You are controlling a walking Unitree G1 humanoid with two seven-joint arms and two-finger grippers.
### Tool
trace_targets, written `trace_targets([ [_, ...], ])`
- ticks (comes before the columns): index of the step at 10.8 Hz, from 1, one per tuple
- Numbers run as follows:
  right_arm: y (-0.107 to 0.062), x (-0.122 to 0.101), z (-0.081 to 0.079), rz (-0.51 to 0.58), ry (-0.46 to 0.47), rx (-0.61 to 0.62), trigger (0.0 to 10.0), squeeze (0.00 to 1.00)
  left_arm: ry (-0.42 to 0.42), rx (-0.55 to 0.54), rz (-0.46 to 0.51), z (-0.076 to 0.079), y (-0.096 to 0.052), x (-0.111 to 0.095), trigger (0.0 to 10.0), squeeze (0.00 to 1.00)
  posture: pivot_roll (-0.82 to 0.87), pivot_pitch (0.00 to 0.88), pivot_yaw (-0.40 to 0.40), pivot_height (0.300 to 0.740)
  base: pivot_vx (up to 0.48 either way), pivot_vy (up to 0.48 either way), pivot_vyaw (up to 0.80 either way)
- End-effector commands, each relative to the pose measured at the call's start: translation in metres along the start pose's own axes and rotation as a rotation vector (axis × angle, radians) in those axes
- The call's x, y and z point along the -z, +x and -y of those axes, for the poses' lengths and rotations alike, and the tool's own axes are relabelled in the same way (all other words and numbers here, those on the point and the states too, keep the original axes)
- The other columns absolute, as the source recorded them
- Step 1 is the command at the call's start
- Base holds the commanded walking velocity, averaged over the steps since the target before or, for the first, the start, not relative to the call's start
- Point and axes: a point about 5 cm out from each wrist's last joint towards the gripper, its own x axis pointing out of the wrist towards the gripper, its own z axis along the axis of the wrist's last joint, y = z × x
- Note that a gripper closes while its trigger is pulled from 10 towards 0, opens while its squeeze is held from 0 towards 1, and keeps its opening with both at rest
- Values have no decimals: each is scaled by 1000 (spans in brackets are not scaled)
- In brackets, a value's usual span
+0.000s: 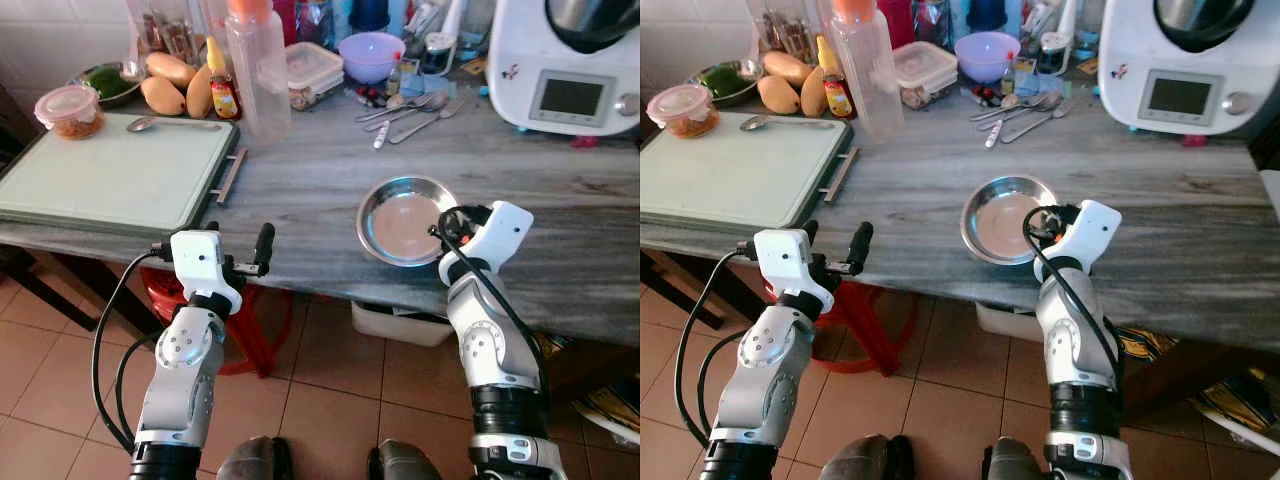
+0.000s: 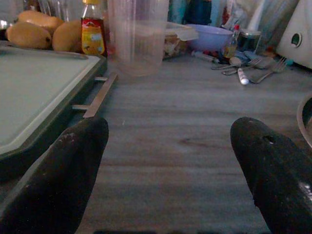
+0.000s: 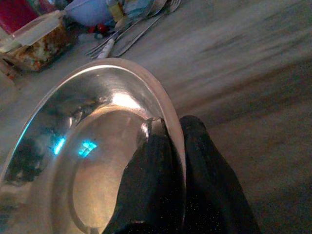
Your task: Setting the table
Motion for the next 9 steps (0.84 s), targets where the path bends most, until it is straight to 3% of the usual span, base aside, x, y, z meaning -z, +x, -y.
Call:
trace_targets([
  [1,0,6,1,-50,15,9,10000,0,13,1,2,-1,2,-3,10000,0,-62,119,60,740,0,0,0],
  [3,3,10,-1,-119,70,-13,10000,0,12,12,6,1,3,-4,10000,0,-58,116,59,740,0,0,0],
  [4,1,12,-11,-163,106,-55,10000,0,13,13,6,1,3,-4,10000,0,-58,114,56,740,0,0,0],
  [7,-7,17,-10,-226,104,-58,10000,0,10,15,5,2,4,-4,10000,0,-62,115,54,740,0,0,0],
  [8,-9,18,-5,-231,110,-38,10000,925,9,20,2,3,4,-3,10000,0,-66,116,56,740,0,0,0],
  [9,-9,17,-3,-233,119,-30,10000,1000,7,26,3,4,6,-4,10000,0,-67,115,58,740,0,0,0],
])
